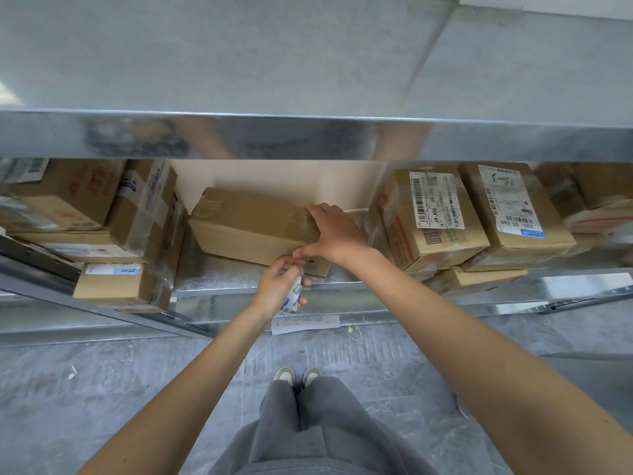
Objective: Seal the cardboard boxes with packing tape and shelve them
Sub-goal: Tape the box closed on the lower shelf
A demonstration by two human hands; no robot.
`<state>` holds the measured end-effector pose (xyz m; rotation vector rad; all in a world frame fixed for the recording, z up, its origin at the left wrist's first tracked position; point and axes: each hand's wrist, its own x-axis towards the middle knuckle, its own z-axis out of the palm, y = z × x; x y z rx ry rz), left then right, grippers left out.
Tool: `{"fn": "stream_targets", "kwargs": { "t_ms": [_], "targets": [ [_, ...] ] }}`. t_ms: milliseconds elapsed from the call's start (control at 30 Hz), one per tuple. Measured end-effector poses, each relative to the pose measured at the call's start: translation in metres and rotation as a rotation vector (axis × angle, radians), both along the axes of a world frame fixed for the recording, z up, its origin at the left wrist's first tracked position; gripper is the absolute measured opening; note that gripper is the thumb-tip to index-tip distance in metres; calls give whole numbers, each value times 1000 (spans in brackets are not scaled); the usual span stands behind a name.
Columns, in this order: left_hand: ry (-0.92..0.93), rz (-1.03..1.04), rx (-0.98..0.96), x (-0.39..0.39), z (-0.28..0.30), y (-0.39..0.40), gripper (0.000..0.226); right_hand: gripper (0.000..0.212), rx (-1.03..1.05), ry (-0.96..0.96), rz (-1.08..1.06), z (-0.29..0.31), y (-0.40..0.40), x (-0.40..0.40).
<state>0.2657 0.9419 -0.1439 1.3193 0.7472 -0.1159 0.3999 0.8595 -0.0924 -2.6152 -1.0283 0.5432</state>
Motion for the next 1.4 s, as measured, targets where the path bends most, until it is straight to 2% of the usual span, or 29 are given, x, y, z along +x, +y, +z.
{"fn": "stream_targets", "kwargs": {
  "t_ms": [700,767,900,1133,1400],
  "targets": [
    [21,7,-69,0,-3,0,10,99,-9,10,1,1,-1,-1],
    [12,26,-141,0,-3,-1,9,98,-7,6,0,1,0,-1],
    [-37,90,-428,1,1,-2,11,97,1,31,20,4,0,3],
    [15,101,-422,2,3,-6,22,97,-7,56,95,8,-1,10],
    [35,97,-434,5,5,-4,21,101,23,83,92,0,-3,11]
  ]
}}
